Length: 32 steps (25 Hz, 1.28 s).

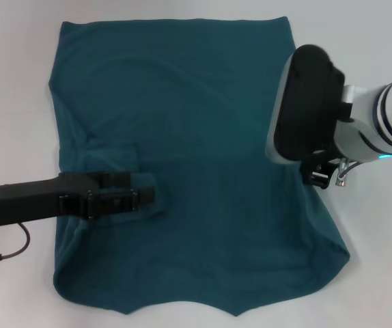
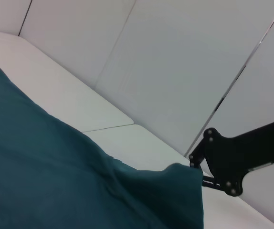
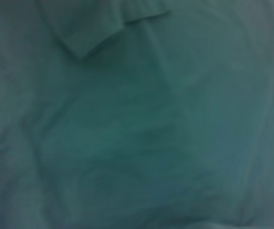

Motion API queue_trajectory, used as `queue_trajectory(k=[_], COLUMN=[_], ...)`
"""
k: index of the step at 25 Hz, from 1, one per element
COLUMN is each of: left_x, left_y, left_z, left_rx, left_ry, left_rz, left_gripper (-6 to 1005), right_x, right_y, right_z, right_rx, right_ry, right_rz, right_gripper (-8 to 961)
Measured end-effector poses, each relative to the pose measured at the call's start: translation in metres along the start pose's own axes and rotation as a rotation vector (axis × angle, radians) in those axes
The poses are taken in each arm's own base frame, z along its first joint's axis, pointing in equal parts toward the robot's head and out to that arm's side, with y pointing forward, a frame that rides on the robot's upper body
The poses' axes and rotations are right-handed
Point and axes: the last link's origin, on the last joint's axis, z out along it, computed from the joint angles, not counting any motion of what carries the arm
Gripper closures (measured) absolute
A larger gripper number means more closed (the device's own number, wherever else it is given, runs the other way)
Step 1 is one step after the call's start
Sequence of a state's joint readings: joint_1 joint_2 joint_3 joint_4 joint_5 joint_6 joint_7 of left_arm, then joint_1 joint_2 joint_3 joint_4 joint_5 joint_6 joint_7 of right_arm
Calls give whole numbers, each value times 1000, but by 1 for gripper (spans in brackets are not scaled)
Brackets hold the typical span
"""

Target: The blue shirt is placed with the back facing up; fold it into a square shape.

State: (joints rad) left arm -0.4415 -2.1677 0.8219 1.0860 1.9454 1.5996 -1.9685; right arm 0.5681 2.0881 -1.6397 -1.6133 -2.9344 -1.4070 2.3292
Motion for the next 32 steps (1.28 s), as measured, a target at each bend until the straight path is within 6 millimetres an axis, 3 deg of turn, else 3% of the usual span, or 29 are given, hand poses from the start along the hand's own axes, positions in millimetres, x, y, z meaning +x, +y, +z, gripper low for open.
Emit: queue_trajectory(k=[9, 23, 31, 32], left_x=[-2, -4, -4, -4], left_y=[-1, -2, -3, -3], left_z=[-2, 0, 0, 0], left_rx=[6, -1, 2, 2], left_ry=[3, 1, -3, -3], left_rz=[-9, -21, -22, -21], left_gripper=[203, 203, 202, 202], right_x=[-3, 5, -4, -4], right_y=[4, 22, 23, 24], right_z=[1, 31, 33, 33], right_rx=[-60, -153, -157, -157], right_ry=[69, 194, 157, 156], right_rz=[-42, -93, -38, -37], right_gripper=[937, 934, 932, 891])
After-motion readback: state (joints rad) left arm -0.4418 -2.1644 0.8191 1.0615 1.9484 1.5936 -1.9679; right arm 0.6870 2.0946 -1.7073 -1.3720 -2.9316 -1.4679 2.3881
